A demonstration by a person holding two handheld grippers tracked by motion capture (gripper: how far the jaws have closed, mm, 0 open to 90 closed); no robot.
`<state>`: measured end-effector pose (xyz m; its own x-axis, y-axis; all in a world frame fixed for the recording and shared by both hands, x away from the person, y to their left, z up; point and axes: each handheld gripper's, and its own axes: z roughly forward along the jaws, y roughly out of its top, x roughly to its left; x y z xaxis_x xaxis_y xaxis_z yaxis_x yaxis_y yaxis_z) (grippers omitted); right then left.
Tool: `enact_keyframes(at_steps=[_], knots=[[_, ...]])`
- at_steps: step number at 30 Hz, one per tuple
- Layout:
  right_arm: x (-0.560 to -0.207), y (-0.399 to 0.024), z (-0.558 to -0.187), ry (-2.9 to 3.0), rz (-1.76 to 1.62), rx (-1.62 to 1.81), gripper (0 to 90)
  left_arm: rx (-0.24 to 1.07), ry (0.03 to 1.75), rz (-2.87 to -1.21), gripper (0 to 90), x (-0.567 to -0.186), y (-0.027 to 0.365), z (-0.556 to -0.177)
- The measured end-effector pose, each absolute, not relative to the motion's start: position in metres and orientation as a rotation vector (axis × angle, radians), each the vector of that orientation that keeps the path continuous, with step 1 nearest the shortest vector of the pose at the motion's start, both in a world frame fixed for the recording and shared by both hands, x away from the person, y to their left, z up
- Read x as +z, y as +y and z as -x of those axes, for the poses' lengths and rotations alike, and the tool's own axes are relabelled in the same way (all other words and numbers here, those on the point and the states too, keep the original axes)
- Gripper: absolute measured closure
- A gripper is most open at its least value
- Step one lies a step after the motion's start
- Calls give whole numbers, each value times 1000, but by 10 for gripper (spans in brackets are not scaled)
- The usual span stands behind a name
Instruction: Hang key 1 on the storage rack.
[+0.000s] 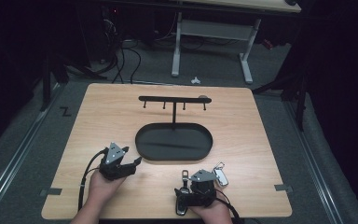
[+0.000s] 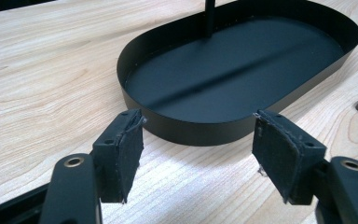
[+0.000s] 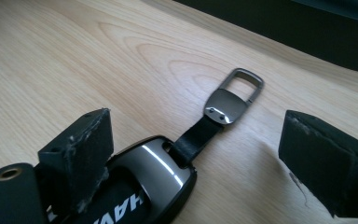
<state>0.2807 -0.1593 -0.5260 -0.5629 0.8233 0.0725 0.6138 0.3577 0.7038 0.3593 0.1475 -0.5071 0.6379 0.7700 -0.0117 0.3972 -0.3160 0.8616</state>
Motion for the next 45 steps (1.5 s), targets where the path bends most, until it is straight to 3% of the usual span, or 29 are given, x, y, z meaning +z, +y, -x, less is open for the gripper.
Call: enact_keyframes(at_steps=[11,17,22,26,34,45], knots=[[-524,-190,-283,2278,-1317,928,157,507,918,-1939,339,-507,148,-360],[-519,-216,-289,2250,-1353,953,237,505,913,-1941,342,-508,147,-360],[-513,-228,-282,2227,-1361,997,399,503,911,-1941,342,-508,148,-360],[-512,-240,-277,2210,-1380,1005,445,504,909,-1942,342,-508,148,-360],[-509,-258,-280,2170,-1437,991,457,501,910,-1937,344,-507,149,-361],[-515,-200,-268,2371,-1267,981,404,504,910,-1938,345,-507,149,-361]])
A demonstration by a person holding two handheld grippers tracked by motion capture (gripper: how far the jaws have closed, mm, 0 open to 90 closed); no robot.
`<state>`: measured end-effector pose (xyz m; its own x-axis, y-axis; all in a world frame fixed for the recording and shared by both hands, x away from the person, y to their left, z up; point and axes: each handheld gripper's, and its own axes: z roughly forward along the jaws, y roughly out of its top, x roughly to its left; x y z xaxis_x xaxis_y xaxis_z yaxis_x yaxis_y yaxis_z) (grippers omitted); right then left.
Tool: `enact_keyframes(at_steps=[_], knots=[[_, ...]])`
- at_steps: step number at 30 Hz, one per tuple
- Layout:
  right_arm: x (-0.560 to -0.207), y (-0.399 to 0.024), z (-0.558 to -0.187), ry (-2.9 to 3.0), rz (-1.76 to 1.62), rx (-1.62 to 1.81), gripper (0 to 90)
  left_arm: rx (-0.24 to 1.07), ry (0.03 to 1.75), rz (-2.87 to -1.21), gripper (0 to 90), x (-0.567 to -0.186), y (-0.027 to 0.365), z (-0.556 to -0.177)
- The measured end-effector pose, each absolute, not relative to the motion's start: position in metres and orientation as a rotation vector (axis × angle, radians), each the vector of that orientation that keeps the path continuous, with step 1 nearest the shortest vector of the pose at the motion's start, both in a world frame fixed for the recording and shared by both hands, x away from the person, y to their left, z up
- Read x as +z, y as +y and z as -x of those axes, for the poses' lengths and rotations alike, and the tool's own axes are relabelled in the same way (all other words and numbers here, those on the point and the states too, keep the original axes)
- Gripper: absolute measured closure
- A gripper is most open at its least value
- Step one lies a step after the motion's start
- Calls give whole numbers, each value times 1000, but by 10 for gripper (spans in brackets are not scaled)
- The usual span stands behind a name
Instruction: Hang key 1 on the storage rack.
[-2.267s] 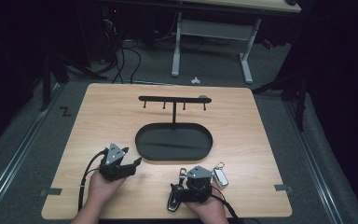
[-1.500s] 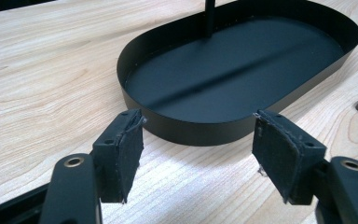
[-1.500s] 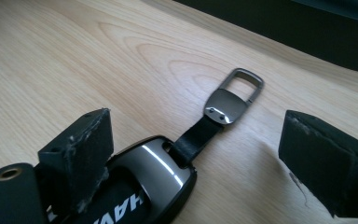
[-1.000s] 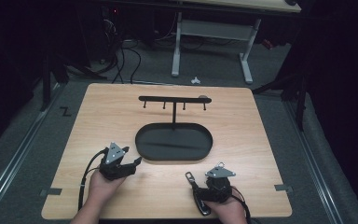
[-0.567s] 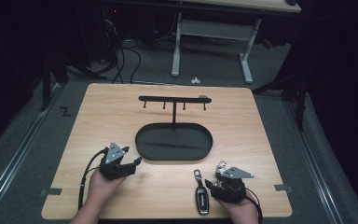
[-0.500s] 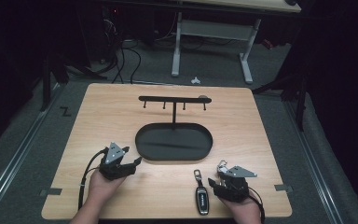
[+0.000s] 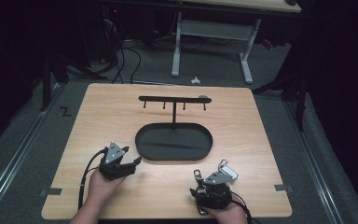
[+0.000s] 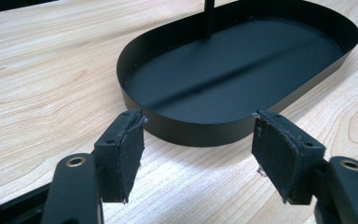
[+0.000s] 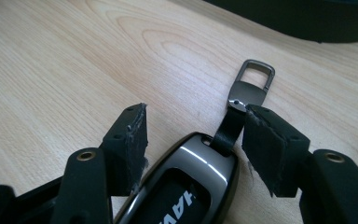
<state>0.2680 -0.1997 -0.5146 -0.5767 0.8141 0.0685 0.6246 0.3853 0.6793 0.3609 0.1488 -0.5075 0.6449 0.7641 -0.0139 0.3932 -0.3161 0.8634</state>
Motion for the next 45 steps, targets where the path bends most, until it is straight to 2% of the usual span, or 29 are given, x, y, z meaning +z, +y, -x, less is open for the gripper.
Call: enact_keyframes(at_steps=[17,30,33,36,45], knots=[[-520,-231,-283,2341,-1319,914,415,510,913,-1942,345,-508,150,-362],[-513,-231,-279,2335,-1290,924,438,516,907,-1941,345,-508,149,-361],[-511,-231,-281,2340,-1312,924,449,510,913,-1944,345,-509,150,-363],[-503,-230,-286,2370,-1318,906,518,499,913,-1947,344,-510,148,-362],[-488,-226,-305,2471,-1347,713,482,507,874,-1975,345,-510,145,-359]])
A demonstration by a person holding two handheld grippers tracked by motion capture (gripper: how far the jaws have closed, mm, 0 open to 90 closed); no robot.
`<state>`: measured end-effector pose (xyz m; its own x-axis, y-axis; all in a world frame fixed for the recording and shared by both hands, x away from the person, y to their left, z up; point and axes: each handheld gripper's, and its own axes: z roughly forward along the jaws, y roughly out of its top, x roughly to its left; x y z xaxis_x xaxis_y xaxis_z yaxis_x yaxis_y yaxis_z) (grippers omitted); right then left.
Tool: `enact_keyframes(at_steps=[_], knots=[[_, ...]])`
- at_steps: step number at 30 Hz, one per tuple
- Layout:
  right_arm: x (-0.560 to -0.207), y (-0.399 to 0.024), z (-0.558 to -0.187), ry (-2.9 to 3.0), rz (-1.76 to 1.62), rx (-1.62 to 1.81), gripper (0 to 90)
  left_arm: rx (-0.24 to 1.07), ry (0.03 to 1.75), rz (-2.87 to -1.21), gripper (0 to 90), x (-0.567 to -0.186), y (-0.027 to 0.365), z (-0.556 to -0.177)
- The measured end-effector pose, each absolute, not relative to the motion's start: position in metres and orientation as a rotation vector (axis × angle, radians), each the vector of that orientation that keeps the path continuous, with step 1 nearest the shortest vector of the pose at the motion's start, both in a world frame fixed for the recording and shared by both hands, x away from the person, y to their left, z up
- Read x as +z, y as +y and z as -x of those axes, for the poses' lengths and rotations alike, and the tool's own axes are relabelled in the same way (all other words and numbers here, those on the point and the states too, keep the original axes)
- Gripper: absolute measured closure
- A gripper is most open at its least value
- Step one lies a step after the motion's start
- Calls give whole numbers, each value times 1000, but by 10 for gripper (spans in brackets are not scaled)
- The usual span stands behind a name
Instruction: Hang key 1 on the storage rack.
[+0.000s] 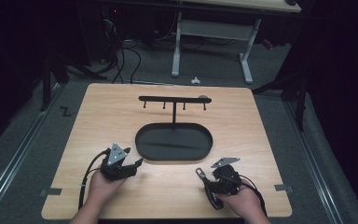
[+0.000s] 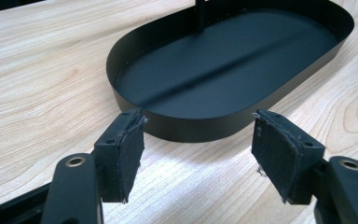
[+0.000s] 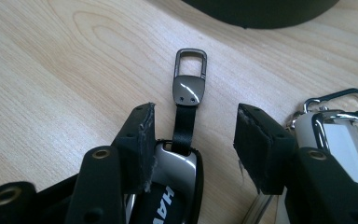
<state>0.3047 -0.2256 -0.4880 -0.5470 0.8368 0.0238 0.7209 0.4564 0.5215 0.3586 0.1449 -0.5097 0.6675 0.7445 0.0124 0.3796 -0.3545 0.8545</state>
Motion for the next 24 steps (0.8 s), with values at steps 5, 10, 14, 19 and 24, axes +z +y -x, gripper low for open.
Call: enact_keyframes(at_steps=[5,10,14,19,24], knots=[[-487,-219,-311,2533,-1398,633,480,502,865,-1969,344,-509,145,-358],[-482,-211,-320,2584,-1445,539,489,502,862,-1961,344,-509,146,-358],[-476,-203,-333,2626,-1481,408,506,497,869,-1952,344,-508,147,-360],[-476,-196,-344,2669,-1482,292,532,494,868,-1948,344,-508,147,-359],[-476,-188,-350,2701,-1491,198,551,495,863,-1952,344,-508,146,-359]])
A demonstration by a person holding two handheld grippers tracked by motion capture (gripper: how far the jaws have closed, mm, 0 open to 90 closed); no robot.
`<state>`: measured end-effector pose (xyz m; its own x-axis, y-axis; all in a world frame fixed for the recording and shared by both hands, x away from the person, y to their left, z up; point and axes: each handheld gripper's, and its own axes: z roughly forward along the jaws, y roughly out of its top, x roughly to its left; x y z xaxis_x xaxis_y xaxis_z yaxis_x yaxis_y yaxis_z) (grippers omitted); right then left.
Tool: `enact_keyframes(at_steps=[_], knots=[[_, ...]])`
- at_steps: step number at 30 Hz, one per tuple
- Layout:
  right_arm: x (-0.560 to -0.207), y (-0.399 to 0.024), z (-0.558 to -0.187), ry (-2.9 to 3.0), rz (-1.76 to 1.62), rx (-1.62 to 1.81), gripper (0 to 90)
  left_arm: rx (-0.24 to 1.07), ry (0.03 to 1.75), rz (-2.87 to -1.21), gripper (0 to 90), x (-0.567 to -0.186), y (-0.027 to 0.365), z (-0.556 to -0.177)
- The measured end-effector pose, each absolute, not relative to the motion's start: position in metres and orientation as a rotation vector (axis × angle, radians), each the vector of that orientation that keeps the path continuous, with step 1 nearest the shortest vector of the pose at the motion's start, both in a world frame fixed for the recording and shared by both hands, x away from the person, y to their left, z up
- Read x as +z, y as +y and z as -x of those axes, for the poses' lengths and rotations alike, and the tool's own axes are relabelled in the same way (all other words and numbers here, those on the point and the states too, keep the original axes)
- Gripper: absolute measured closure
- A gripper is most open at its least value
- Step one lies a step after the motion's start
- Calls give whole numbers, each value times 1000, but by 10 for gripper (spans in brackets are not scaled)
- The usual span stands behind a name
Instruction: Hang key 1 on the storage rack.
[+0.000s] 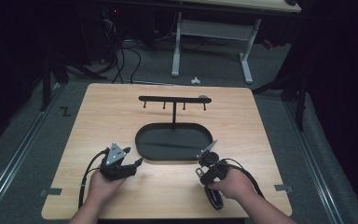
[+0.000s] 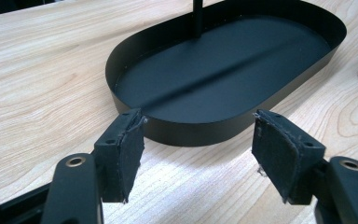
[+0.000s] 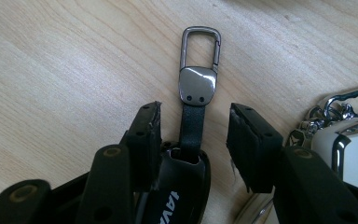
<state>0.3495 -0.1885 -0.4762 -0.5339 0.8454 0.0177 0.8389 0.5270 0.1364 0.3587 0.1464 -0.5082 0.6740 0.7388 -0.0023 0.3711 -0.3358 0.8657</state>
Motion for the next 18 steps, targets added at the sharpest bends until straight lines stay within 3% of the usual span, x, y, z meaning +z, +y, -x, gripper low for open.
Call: enact_keyframes(at_steps=[12,18], knots=[[-480,-181,-366,2761,-1578,19,644,492,859,-1943,345,-507,147,-359],[-487,-176,-368,2797,-1495,-79,745,489,858,-1944,345,-507,147,-359]])
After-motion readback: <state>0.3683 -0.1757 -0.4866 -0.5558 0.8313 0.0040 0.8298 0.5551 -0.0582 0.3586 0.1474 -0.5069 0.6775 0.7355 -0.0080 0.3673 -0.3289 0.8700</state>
